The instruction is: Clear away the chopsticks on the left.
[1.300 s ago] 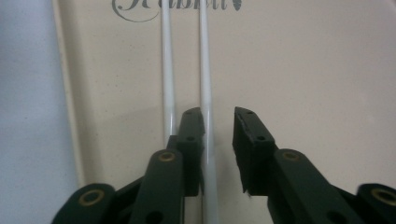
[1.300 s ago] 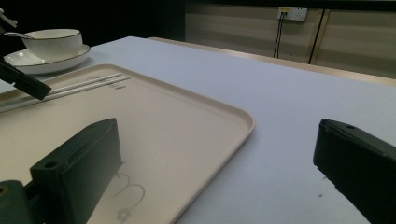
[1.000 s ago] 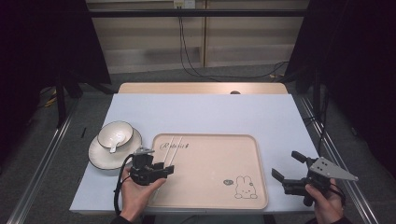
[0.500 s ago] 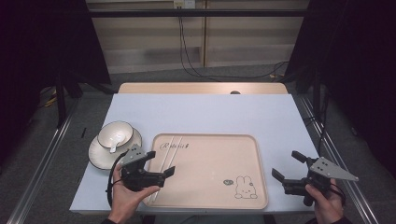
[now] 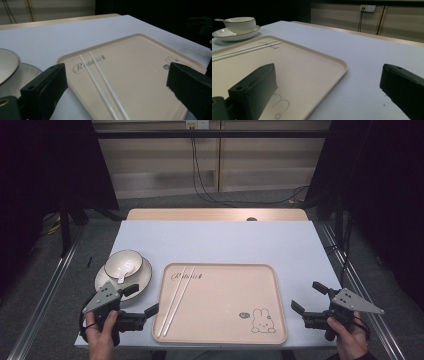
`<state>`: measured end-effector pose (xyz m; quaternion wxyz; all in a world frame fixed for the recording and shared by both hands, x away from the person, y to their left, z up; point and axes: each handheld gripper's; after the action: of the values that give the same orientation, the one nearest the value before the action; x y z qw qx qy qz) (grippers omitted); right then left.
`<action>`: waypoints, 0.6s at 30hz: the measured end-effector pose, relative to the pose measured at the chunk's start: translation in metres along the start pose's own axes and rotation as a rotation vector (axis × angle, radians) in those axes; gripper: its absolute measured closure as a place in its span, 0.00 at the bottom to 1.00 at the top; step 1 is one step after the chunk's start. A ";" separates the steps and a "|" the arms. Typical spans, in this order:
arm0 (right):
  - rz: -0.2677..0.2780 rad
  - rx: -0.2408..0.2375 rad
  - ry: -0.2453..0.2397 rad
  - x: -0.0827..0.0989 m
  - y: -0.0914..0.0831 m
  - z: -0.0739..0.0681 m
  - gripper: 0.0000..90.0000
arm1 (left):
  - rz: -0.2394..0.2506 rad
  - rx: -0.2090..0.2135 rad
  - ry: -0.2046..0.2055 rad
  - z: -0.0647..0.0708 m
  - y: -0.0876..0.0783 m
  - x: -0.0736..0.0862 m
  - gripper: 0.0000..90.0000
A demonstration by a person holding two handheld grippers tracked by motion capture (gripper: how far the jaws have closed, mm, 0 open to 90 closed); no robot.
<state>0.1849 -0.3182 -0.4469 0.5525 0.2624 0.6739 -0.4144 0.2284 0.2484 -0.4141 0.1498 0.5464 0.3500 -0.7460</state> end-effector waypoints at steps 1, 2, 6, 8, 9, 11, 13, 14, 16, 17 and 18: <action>0.000 0.000 0.000 0.000 0.000 0.000 0.00 | 0.000 0.000 0.000 0.000 0.000 0.000 0.03; 0.002 0.001 -0.002 0.000 0.001 0.000 0.00 | 0.014 -0.028 -0.002 -0.002 -0.008 0.004 0.03; 0.014 0.009 0.008 0.000 0.000 0.000 0.00 | 0.024 -0.097 0.017 0.002 -0.019 0.012 0.03; 0.017 0.012 0.008 0.000 0.000 0.000 0.00 | 0.034 -0.087 -0.005 0.003 -0.022 0.014 0.03; 0.019 0.012 0.005 0.001 0.000 0.000 0.00 | 0.038 -0.096 -0.014 0.004 -0.024 0.016 0.03; 0.026 0.013 0.003 0.001 0.000 0.000 0.00 | 0.047 -0.113 -0.010 0.004 -0.029 0.020 0.04; 0.028 0.011 0.009 0.001 -0.001 -0.002 0.00 | 0.065 -0.139 -0.037 0.003 -0.037 0.027 0.02; 0.032 0.012 0.005 0.001 -0.001 -0.001 0.00 | 0.111 -0.117 -0.081 -0.002 -0.043 0.033 0.02; 0.038 0.007 -0.003 0.001 0.000 -0.001 0.00 | 0.126 -0.143 -0.113 -0.010 -0.049 0.038 0.01; 0.038 0.007 -0.003 0.001 0.000 -0.001 0.00 | 0.126 -0.143 -0.113 -0.010 -0.049 0.038 0.01; 0.039 0.008 0.000 0.001 0.000 -0.001 0.00 | 0.136 -0.148 -0.141 -0.013 -0.050 0.039 0.01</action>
<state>0.1840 -0.3173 -0.4476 0.5596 0.2775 0.6670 -0.4062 0.1932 0.2990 -0.4336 0.2641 0.5023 0.3549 -0.7430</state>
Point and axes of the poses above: each handheld gripper's, and its own axes: y roughly forward along the jaws, x roughly out of its underside, z roughly to its right, and after that the axes turned 1 degree about -x, right-handed
